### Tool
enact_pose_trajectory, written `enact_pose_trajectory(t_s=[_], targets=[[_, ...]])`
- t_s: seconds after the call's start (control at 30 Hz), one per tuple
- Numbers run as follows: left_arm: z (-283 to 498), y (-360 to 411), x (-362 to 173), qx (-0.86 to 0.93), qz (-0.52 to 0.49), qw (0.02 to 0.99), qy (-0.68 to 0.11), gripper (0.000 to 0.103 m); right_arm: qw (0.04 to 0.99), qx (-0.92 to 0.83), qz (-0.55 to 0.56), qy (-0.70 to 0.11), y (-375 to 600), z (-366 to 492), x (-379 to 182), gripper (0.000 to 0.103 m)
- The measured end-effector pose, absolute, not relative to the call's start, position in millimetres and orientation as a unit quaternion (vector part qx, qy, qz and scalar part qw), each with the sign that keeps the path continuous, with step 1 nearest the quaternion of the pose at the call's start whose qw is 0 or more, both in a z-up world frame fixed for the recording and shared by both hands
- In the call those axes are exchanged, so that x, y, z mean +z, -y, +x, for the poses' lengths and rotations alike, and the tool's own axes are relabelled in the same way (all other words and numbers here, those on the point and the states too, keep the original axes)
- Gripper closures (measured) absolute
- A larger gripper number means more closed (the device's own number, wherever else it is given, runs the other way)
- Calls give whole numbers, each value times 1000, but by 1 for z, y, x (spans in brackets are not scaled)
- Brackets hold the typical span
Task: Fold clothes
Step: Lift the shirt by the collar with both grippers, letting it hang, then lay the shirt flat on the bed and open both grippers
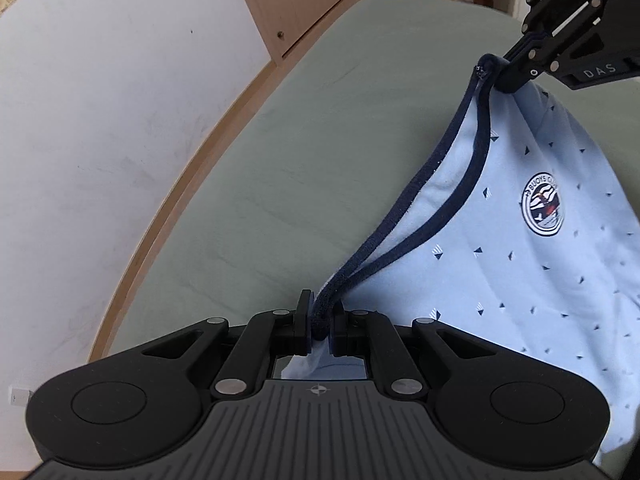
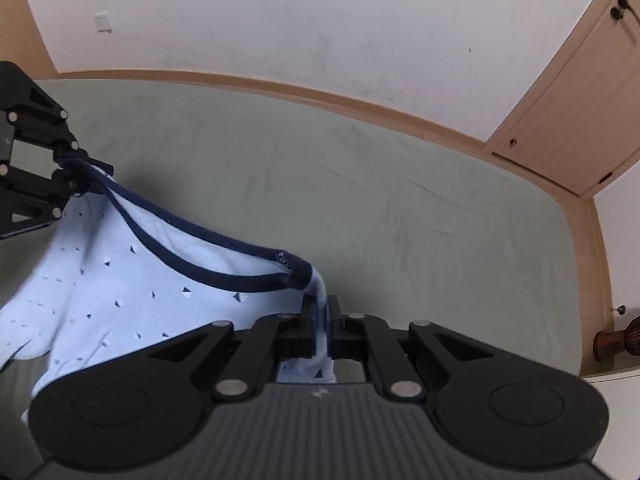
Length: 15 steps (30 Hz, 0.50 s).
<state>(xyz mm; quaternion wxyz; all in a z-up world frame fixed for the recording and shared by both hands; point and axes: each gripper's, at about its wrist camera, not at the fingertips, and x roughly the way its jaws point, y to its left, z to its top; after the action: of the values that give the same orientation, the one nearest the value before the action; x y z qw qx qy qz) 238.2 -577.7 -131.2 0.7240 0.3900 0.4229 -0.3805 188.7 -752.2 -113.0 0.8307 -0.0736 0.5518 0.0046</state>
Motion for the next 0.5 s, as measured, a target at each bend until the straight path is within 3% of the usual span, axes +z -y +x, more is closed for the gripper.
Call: enact_pose_trajectory(t_s=[0.5], targets=[[300,623,-213,-359,374,712,-473,96,795,-1,-65,-603,793,255,-202,99]])
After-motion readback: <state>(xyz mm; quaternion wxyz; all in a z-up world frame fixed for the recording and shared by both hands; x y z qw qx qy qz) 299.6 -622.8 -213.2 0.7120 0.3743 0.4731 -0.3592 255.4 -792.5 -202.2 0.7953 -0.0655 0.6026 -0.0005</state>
